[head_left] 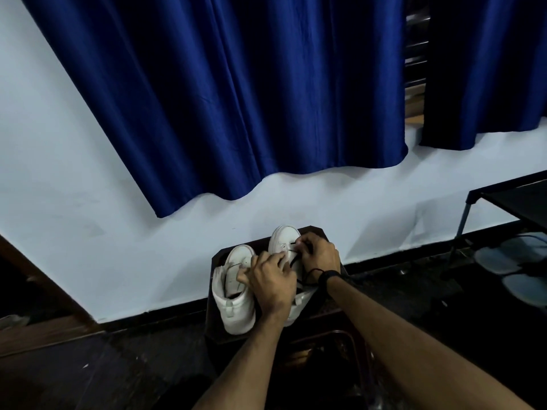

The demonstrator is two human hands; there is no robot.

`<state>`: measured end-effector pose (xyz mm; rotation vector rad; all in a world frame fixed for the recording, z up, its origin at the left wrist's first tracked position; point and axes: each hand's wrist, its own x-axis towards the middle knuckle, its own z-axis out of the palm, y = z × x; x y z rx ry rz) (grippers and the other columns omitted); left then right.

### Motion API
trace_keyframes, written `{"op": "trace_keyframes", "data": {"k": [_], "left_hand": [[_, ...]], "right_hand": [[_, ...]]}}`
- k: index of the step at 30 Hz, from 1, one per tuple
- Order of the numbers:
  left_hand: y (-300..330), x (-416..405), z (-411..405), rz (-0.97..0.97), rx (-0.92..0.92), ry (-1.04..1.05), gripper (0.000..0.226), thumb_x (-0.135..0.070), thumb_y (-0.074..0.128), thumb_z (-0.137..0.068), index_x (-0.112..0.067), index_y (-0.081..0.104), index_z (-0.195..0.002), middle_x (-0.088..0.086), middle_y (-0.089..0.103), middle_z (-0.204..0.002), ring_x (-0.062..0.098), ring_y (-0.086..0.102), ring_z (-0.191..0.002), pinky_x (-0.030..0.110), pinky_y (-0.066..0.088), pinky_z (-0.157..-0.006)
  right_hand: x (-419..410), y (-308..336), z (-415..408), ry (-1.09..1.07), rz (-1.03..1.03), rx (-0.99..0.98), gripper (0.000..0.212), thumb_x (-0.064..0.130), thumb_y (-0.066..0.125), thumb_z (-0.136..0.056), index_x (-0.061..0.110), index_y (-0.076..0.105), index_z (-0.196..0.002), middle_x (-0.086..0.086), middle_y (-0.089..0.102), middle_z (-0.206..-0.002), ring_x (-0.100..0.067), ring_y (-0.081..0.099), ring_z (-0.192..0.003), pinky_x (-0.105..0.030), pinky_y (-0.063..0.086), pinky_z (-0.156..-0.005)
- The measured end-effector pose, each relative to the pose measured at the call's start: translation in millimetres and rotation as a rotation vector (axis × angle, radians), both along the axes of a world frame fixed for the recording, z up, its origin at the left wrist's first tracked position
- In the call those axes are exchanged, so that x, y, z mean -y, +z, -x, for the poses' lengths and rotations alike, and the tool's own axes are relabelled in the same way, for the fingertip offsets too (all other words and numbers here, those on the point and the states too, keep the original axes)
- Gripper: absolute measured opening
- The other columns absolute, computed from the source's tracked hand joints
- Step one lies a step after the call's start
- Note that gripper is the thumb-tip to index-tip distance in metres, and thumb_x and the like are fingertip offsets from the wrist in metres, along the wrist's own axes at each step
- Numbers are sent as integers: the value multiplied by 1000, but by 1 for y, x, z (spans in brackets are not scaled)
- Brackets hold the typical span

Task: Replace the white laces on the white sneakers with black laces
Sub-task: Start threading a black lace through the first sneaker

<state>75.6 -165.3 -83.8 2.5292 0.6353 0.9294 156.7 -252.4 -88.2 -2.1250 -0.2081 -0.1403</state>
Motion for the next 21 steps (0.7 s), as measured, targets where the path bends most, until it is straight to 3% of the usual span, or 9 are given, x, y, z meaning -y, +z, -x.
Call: {"op": "trace_keyframes", "data": {"k": [4, 9, 16, 21], "left_hand": [[-2, 15, -6, -36, -22, -22, 28, -16, 71, -54, -27, 74, -79, -7, 63, -80, 21, 58, -86, 42, 26, -85], [-7, 33, -13, -65, 15, -67, 33, -11, 72, -47, -25, 70, -77, -6, 58, -79, 23, 55, -82, 42, 30, -82], [-11, 42, -17, -58, 41, -119, 34, -5, 67, -48, -21, 68, -78, -3, 58, -82, 24, 54, -84, 44, 35, -84], [-11, 40, -18, -22, 54, -124, 36, -3, 66, -47, -21, 69, -78, -2, 58, -82, 25, 53, -85, 46, 38, -85]], "right_hand": [[10, -6, -9, 19, -18, -17, 8, 33, 61, -86, 29, 64, -93, -4, 71, -92, -30, 63, -91, -25, 37, -66], [23, -9, -18, 42, -18, -8, 10, 32, 57, -86, 34, 61, -95, -6, 70, -90, -30, 63, -85, -31, 49, -69], [43, -2, -26, 138, 86, 43, 9, 26, 52, -90, 31, 59, -86, 17, 58, -65, -18, 58, -68, -27, 44, -59], [44, 7, -31, 208, 158, 66, 12, 23, 50, -90, 31, 58, -86, 17, 61, -69, -16, 60, -70, -28, 48, -63]]}}
